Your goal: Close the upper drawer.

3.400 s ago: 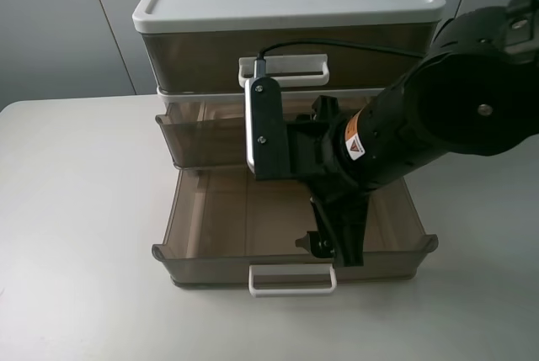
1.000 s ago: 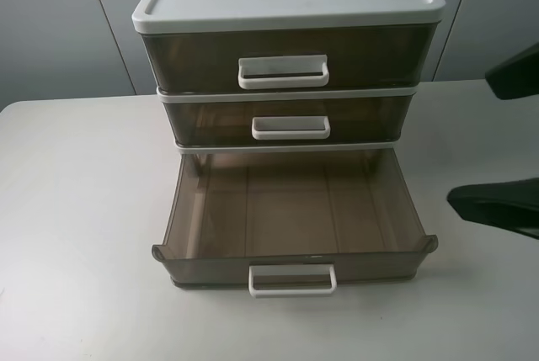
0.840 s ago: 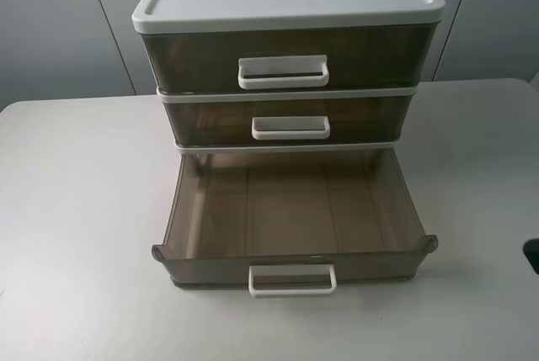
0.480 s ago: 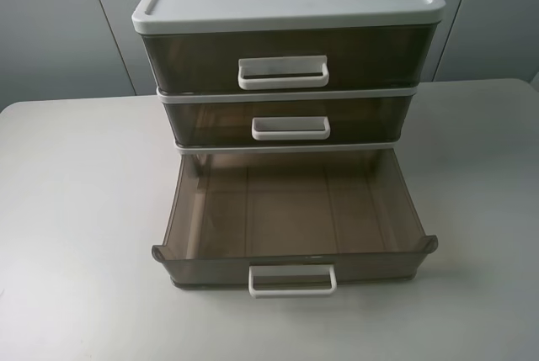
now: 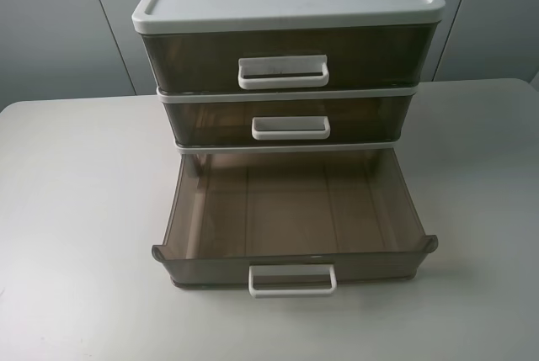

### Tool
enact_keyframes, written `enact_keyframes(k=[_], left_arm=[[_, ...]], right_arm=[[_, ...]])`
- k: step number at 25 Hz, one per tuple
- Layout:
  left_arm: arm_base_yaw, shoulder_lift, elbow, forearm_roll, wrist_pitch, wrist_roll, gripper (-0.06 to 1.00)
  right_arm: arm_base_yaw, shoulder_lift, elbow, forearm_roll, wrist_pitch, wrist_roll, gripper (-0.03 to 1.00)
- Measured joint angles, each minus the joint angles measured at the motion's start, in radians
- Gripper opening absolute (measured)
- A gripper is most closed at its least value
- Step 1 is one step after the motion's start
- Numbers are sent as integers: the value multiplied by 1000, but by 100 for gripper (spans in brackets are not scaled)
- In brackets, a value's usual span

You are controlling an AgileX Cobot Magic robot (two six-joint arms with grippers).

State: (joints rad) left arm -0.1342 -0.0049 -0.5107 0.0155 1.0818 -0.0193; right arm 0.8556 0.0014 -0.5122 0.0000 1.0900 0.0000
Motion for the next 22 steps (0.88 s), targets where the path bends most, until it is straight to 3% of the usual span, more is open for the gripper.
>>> enact_keyframes(k=[3, 6, 11, 15, 18, 22], left_arm=[[0, 0, 0, 0, 0, 0, 74], [0, 0, 0, 0, 0, 0, 74], [0, 0, 0, 0, 0, 0, 74], [0, 0, 0, 0, 0, 0, 74], [0, 0, 0, 0, 0, 0, 74], [0, 0, 0, 0, 0, 0, 74]], right_arm=[[-31, 0, 0, -6, 0, 0, 70], [-144, -1, 0, -6, 0, 0, 70], [-473, -2, 0, -6, 0, 0, 70], [-688, -2, 0, -6, 0, 0, 70], [-790, -2, 0, -8, 0, 0, 70], [-821, -2, 0, -8, 0, 0, 70]])
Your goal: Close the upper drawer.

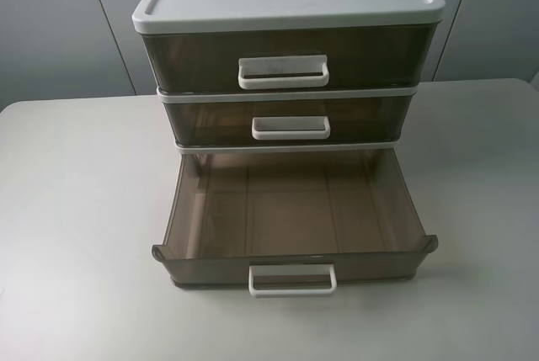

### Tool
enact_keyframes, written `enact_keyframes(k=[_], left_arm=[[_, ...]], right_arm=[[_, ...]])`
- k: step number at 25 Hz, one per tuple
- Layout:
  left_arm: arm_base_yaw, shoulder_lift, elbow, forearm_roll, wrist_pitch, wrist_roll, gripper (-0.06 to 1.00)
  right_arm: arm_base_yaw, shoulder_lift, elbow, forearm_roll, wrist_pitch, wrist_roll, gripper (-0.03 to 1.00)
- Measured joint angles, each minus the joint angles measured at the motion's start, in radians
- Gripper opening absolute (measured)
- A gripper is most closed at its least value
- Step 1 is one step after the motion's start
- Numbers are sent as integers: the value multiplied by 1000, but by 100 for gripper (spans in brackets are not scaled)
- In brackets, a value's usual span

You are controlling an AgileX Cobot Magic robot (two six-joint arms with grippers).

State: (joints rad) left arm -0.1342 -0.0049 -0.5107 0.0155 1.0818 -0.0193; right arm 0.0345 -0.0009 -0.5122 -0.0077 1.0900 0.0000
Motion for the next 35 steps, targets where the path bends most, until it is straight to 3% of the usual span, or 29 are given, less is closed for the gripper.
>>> enact_keyframes(k=[35], left_arm=[[0, 0, 0, 0, 0, -4, 74]], right_arm=[[-2, 0, 0, 0, 0, 0, 70]])
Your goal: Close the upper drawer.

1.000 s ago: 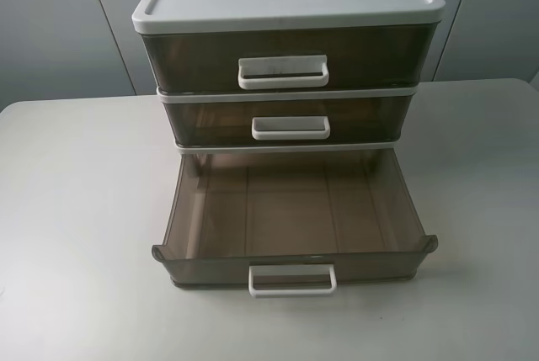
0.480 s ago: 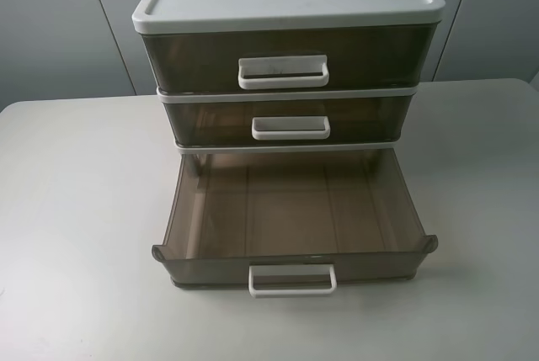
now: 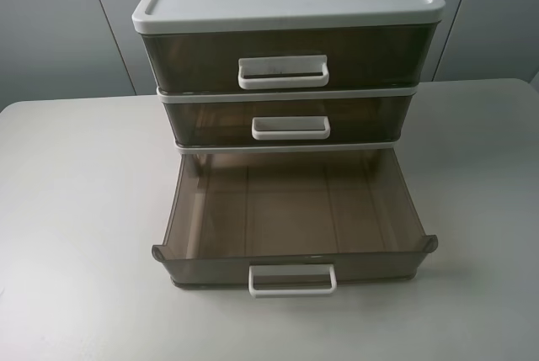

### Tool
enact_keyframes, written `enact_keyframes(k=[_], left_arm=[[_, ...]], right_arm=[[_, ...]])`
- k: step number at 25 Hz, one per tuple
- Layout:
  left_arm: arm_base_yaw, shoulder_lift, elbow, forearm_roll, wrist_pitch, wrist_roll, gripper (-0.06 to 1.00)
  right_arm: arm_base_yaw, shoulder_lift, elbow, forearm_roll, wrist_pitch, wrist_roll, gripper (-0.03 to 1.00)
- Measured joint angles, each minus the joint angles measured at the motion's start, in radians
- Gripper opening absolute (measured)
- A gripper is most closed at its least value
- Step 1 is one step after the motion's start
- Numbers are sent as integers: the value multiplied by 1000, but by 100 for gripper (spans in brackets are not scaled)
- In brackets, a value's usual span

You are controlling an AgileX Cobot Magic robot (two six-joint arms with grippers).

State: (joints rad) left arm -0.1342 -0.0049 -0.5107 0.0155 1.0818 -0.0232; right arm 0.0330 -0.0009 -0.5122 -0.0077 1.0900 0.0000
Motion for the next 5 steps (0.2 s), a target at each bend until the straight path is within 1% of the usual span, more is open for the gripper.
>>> enact_keyframes(k=[5], left_arm=[[0, 0, 0, 0, 0, 0, 74]], right_arm=[[0, 0, 0, 0, 0, 0, 70]])
